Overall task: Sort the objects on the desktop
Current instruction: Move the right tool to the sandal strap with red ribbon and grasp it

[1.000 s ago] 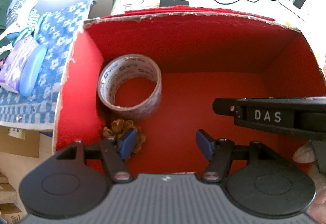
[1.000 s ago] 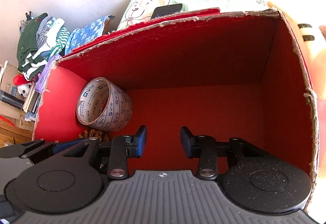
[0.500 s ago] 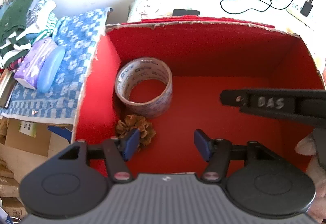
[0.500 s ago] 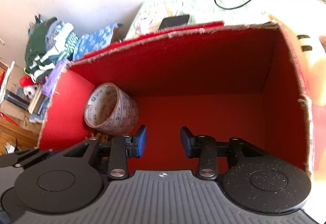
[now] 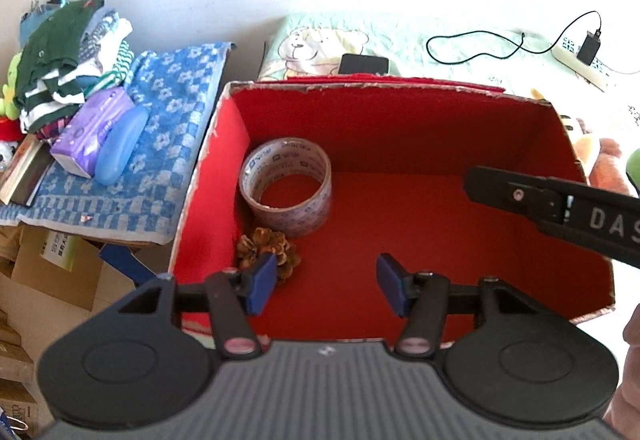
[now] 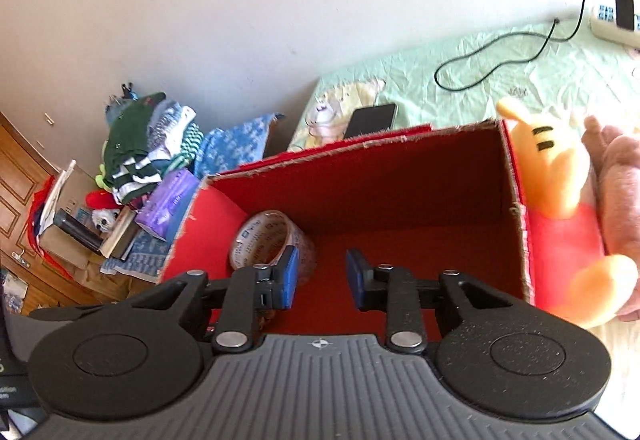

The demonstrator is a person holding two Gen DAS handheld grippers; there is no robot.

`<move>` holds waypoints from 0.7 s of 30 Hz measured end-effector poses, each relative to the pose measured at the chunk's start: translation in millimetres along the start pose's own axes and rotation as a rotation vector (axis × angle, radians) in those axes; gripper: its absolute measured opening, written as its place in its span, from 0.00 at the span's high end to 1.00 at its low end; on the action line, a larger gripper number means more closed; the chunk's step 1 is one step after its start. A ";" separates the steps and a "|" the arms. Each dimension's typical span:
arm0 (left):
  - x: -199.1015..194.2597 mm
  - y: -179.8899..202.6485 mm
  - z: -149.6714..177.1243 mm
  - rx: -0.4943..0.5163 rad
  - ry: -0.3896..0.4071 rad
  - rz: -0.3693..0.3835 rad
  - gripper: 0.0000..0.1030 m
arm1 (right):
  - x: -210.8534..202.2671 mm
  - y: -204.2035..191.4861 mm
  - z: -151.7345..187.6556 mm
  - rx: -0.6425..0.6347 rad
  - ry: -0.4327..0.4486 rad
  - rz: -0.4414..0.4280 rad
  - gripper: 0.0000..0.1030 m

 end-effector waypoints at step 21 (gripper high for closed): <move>-67.9 8.4 87.6 -0.091 0.033 0.137 0.43 | -65.8 1.1 80.4 -0.067 -0.078 -0.188 0.71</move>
Point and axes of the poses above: each gripper's, at about its wrist camera, not at the fingertips, and x roughly the way its jaws point, y to its right, z to its underside, the point moved 8 cm from there along x, roughly the way its jaws point, and after that the axes turned 3 degrees about z, right-handed, at the moved point
